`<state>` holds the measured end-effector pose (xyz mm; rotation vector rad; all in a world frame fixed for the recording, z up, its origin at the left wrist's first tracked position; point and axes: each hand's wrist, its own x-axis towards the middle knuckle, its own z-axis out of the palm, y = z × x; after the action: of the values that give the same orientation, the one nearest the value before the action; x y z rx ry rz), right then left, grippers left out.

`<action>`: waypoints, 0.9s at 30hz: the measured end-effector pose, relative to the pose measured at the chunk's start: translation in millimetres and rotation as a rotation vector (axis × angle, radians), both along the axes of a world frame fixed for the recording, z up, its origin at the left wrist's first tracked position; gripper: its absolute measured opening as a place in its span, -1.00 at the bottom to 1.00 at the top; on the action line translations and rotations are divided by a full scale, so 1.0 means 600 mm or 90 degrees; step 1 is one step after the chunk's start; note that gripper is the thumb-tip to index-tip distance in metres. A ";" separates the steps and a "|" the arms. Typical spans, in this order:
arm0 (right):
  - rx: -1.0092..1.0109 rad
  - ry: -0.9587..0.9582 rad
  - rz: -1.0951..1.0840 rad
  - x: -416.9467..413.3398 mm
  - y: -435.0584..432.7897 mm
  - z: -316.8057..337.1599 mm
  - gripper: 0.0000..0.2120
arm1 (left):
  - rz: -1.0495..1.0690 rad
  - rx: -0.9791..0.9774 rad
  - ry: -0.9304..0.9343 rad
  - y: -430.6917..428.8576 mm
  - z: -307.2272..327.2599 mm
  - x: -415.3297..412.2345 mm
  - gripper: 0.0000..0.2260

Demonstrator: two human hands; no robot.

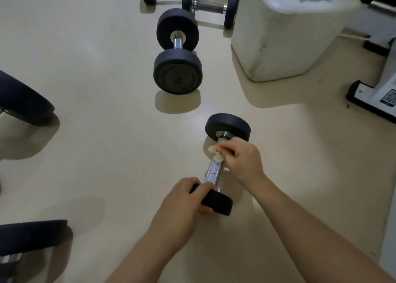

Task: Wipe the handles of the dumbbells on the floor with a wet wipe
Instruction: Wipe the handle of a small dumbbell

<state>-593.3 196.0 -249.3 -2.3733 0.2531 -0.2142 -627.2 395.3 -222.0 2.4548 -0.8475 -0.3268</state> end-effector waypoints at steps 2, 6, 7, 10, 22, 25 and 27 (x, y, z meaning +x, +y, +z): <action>0.028 0.006 -0.016 0.005 0.014 -0.003 -0.91 | 0.014 -0.038 0.028 0.010 0.003 0.003 -0.63; 0.050 0.141 0.206 -0.040 0.029 0.011 -0.91 | 0.081 -0.116 0.158 0.037 -0.008 -0.043 -0.58; 0.020 0.127 0.211 -0.030 0.024 0.013 -0.89 | 0.114 -0.156 0.193 0.044 -0.015 -0.055 -0.57; -0.040 0.001 0.107 0.008 0.030 0.007 -0.81 | 0.214 -0.268 0.312 0.063 -0.024 -0.069 -0.56; 0.046 -0.036 0.060 0.008 0.087 -0.016 -0.92 | 0.124 0.022 0.005 0.065 0.011 -0.086 -0.47; 0.127 0.119 0.194 -0.048 0.097 -0.003 -0.90 | 0.148 0.018 0.018 0.079 0.003 -0.078 -0.43; 0.142 0.145 0.235 -0.042 0.101 0.002 -0.92 | 0.180 -0.007 0.032 0.088 -0.001 -0.079 -0.42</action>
<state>-618.8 256.7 -248.0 -2.1731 -0.0562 0.2481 -674.9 448.1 -222.7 2.5025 -0.4707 -0.2777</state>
